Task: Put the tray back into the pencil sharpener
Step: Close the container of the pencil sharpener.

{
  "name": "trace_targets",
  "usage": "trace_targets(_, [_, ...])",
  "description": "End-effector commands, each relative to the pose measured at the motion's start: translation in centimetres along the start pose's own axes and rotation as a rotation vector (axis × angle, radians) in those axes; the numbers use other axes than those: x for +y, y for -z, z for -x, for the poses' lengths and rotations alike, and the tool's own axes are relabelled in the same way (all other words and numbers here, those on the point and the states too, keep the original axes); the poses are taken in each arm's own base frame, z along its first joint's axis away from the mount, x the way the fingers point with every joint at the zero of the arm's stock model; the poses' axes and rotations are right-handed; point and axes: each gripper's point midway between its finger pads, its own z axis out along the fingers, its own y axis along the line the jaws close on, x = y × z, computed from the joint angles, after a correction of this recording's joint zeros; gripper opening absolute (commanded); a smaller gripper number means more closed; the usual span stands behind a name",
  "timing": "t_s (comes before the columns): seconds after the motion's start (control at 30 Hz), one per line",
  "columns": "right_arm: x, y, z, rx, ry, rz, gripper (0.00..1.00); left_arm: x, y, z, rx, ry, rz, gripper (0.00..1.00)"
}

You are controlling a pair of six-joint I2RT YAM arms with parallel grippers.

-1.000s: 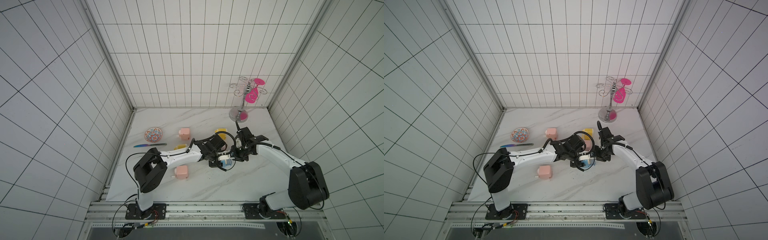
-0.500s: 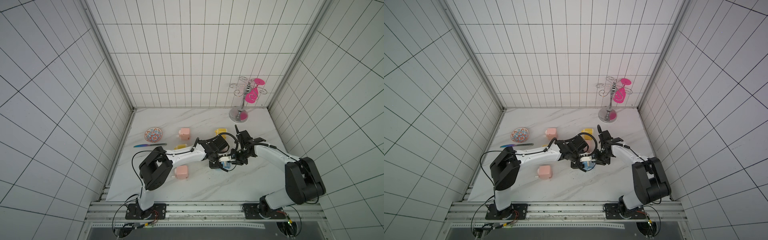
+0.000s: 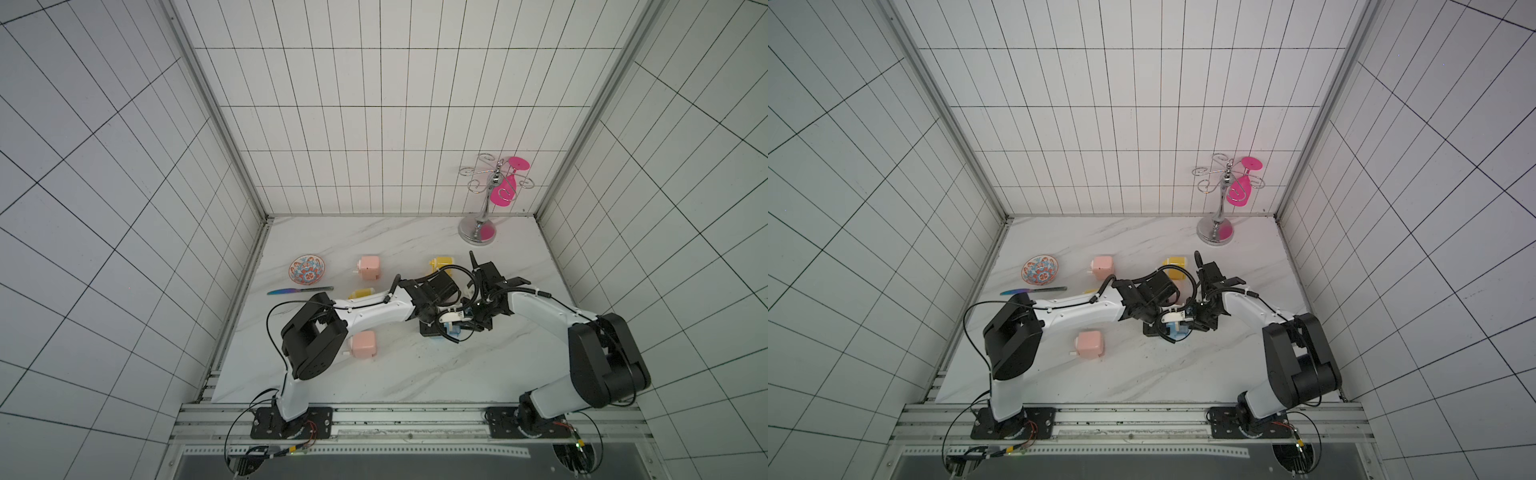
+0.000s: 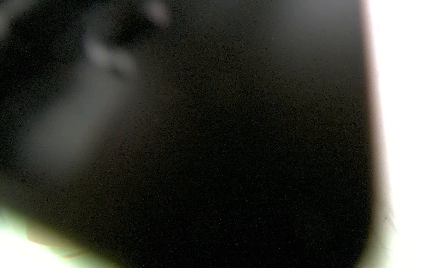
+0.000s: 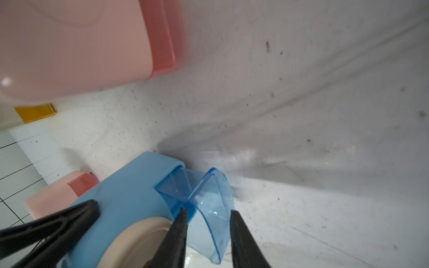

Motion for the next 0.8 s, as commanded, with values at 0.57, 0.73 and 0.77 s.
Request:
trace_targets(0.57, [0.2,2.0,0.5,-0.025,-0.054,0.083,0.34,-2.1,-2.5,-4.7,0.188,0.006,-0.077,0.55])
trace_targets(0.73, [0.0,1.2,0.2,0.015,-0.075,0.086,0.34,-2.1,-2.5,-4.7,0.188,0.006,-0.076,0.55])
trace_targets(0.77, [0.1,1.2,0.2,0.020,-0.078,0.089,0.34,-2.0,-2.5,-4.7,0.187,0.005,-0.074,0.56])
